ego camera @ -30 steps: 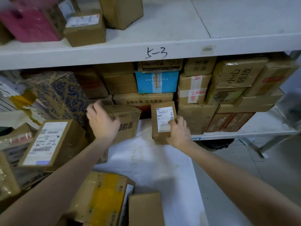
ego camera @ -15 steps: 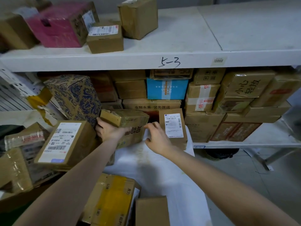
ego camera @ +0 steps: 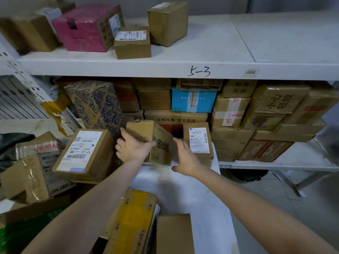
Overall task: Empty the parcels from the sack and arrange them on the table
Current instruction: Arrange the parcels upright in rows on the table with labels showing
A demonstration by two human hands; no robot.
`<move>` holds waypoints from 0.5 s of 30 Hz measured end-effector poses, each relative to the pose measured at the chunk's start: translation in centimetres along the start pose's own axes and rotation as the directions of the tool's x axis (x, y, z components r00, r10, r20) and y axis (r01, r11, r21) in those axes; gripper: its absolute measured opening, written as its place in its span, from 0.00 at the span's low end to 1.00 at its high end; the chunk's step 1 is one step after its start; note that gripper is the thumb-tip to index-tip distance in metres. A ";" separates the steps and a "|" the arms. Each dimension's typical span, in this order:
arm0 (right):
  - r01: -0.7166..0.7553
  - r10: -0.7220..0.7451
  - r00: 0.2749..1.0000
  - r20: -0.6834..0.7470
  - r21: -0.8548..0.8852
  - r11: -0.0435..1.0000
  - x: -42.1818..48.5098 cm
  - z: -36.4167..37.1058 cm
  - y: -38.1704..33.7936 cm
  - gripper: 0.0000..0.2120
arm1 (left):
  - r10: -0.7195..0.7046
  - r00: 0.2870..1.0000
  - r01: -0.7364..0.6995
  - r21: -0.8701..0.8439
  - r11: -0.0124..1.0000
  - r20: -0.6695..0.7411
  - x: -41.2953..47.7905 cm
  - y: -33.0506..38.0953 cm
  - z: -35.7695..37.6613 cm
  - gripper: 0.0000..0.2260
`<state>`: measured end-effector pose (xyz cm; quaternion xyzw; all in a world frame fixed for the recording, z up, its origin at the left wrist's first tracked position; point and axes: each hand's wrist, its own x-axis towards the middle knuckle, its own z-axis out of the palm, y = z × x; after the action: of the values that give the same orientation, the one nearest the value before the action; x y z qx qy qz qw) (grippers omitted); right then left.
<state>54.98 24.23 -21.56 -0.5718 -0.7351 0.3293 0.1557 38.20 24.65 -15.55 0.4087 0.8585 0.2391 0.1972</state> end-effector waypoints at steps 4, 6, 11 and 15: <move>0.046 -0.048 0.998 0.037 0.046 0.998 -0.9 -0.5 0.0 0.67 | 0.010 0.997 -0.015 0.058 0.998 0.079 -0.8 1.4 -2.0 0.47; 0.070 -0.071 0.997 0.043 0.030 0.997 -1.2 -1.0 -0.6 0.72 | 0.021 0.993 -0.030 0.071 0.997 0.120 -1.1 2.2 -3.2 0.45; 0.136 -0.129 0.987 0.097 -0.071 0.988 -2.3 -2.3 -2.7 0.75 | 0.063 0.971 -0.059 -0.025 0.998 0.229 -2.1 3.5 -6.6 0.44; 0.150 -0.148 0.988 0.042 -0.029 0.988 -3.3 -3.1 -4.4 0.72 | 0.111 0.951 -0.071 -0.145 0.987 0.288 -2.5 3.6 -9.4 0.45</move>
<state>54.60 21.55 -15.90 -0.5112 -0.7839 0.3161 0.1559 36.82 22.27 -5.55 0.4649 0.7819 0.2408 0.3384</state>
